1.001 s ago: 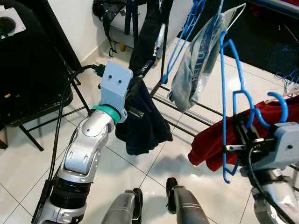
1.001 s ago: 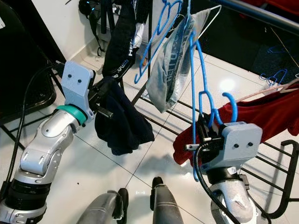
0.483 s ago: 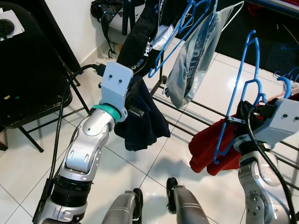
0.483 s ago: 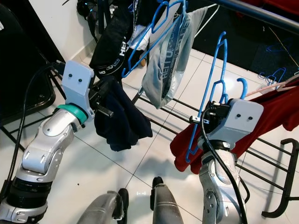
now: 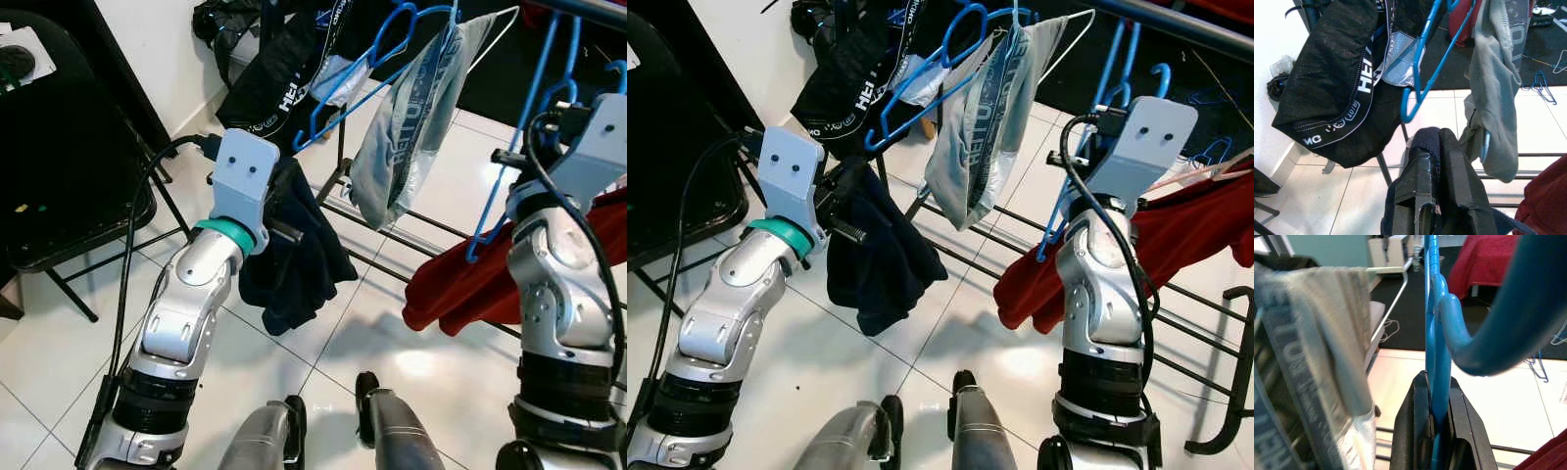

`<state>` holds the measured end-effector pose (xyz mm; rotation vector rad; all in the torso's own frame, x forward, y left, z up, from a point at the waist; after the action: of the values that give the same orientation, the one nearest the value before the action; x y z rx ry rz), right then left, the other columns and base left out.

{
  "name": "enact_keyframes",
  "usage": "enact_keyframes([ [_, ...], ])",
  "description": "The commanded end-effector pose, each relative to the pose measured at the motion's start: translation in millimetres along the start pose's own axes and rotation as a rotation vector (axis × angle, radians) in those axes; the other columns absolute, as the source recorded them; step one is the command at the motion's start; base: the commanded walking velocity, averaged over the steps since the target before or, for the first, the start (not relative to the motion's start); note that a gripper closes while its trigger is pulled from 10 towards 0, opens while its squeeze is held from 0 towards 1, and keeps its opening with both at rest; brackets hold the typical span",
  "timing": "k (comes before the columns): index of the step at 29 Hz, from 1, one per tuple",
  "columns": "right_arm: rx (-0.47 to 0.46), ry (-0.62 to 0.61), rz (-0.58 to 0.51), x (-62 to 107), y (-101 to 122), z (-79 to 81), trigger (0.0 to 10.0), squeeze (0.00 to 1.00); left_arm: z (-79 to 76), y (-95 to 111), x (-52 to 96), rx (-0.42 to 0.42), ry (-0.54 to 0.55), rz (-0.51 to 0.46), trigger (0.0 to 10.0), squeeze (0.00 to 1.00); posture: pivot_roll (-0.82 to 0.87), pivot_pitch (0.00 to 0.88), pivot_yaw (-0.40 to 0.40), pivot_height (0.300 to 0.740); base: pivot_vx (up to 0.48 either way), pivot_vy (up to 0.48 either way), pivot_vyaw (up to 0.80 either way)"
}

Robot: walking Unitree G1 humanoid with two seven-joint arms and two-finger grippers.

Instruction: Hang hanger

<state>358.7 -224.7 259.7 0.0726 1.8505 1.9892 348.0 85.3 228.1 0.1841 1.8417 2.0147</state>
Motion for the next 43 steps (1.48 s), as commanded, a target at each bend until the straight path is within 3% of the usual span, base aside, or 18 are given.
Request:
enact_keyframes([
  [1, 0.001, -0.025, 0.000, -7.9, 2, -3.9, 10.0, 0.00, -1.2, 6, 0.9, -0.005, 0.001, -0.036, 10.0, 0.00, -0.13, 0.196, 0.107, 0.740, 0.000, 0.000, 0.00],
  [9, -0.002, -0.048, -0.017, -37.2, 14, -11.9, 10.0, 0.00, -1.4, 4, 2.2, 0.005, 0.010, -0.035, 10.0, 0.00, -0.14, 0.201, 0.101, 0.740, 0.000, 0.000, 0.00],
  [28, -0.001, -0.021, 0.000, -73.0, 17, -11.5, 10.0, 0.00, 0.7, 4, 3.0, -0.002, 0.015, -0.034, 10.0, 0.00, -0.10, 0.187, 0.106, 0.740, 0.000, 0.000, 0.00],
  [30, -0.015, -0.011, 0.021, -75.8, 12, -10.4, 10.0, 1.00, 0.3, 4, 3.2, -0.004, 0.013, -0.034, 10.0, 0.00, -0.10, 0.183, 0.108, 0.740, 0.000, 0.000, 0.00],
  [40, -0.016, 0.012, 0.030, -74.3, 7, -6.3, 10.0, 1.00, -0.3, 5, 2.9, -0.005, 0.010, -0.035, 10.0, 0.00, -0.11, 0.181, 0.110, 0.740, 0.000, 0.000, 0.00],
  [41, 0.013, 0.057, 0.020, -68.6, 3, -0.6, 10.0, 0.29, -0.9, 5, 2.6, -0.003, 0.009, -0.037, 10.0, 0.00, -0.11, 0.177, 0.107, 0.740, 0.000, 0.000, 0.00],
  [42, 0.087, 0.092, -0.018, -47.5, -4, -1.5, 10.0, 0.00, -3.2, 4, 4.0, 0.018, 0.008, -0.039, 10.0, 0.00, -0.12, 0.169, 0.093, 0.740, 0.000, 0.000, 0.00],
  [43, 0.087, 0.092, -0.018, -47.5, -4, -1.5, 10.0, 0.00, -3.2, 4, 4.0, 0.018, 0.008, -0.039, 10.0, 0.00, -0.12, 0.169, 0.093, 0.740, 0.000, 0.000, 0.00],
])
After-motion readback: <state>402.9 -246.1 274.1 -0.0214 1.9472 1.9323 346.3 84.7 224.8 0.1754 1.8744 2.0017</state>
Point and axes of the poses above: a point about 5 cm out from each wrist's last joint towards the gripper, its own x axis pointing back from the gripper into the wrist, its own y axis along the axis of the wrist's last joint, z = x × y, the point moved 4 cm from there along -x, pointing out of the wrist towards the gripper, and after that the axes turned 4 degrees about x, right-handed, at the moved point
